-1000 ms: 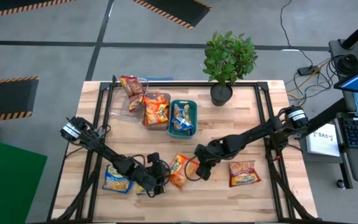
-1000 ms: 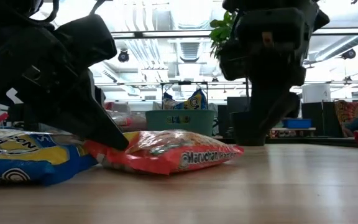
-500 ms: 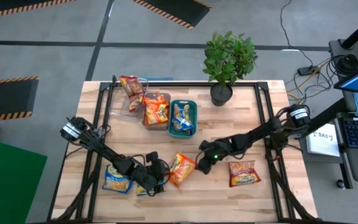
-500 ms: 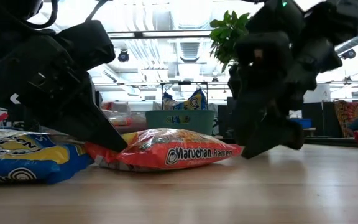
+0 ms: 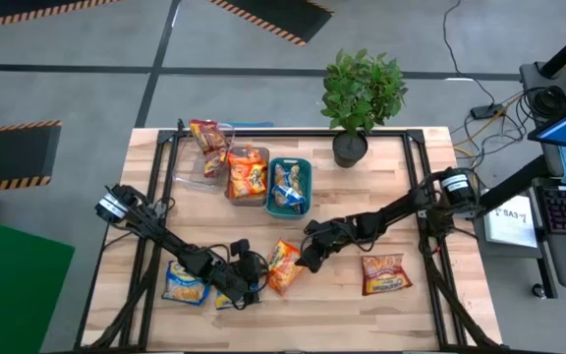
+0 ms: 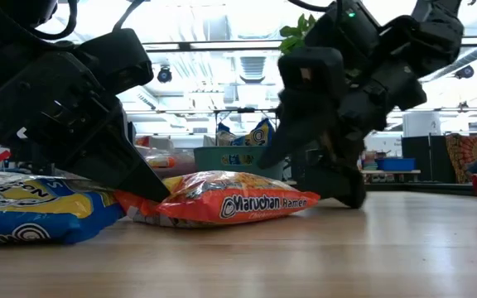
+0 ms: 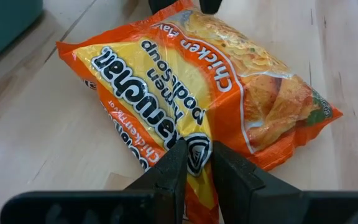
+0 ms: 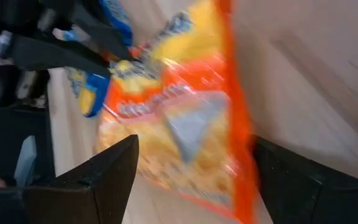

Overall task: Sort Maruchan noodles
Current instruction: Put the orange noodle pack into the black bin

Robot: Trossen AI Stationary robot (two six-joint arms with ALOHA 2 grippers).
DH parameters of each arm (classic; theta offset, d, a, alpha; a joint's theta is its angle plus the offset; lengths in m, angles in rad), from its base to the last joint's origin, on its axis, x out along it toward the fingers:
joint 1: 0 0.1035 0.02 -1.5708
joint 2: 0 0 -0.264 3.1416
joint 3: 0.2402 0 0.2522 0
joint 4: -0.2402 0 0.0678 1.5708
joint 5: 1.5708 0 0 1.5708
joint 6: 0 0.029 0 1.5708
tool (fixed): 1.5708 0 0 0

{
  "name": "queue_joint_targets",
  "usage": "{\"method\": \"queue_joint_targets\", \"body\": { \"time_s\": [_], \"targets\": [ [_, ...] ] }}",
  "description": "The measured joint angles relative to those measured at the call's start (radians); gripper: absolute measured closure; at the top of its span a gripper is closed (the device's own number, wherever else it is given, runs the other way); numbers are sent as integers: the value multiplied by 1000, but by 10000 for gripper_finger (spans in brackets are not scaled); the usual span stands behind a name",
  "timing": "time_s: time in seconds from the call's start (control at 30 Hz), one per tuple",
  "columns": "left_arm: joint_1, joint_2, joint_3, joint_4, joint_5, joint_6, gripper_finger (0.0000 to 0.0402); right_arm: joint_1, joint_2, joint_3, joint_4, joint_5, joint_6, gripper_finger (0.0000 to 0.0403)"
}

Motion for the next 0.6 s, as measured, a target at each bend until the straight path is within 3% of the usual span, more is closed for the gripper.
{"method": "queue_joint_targets", "body": {
  "time_s": [0.6],
  "targets": [
    [2,0,0,-4,-15,-8,349,10,129,213,15,-46,-157,134]
  ]
}}
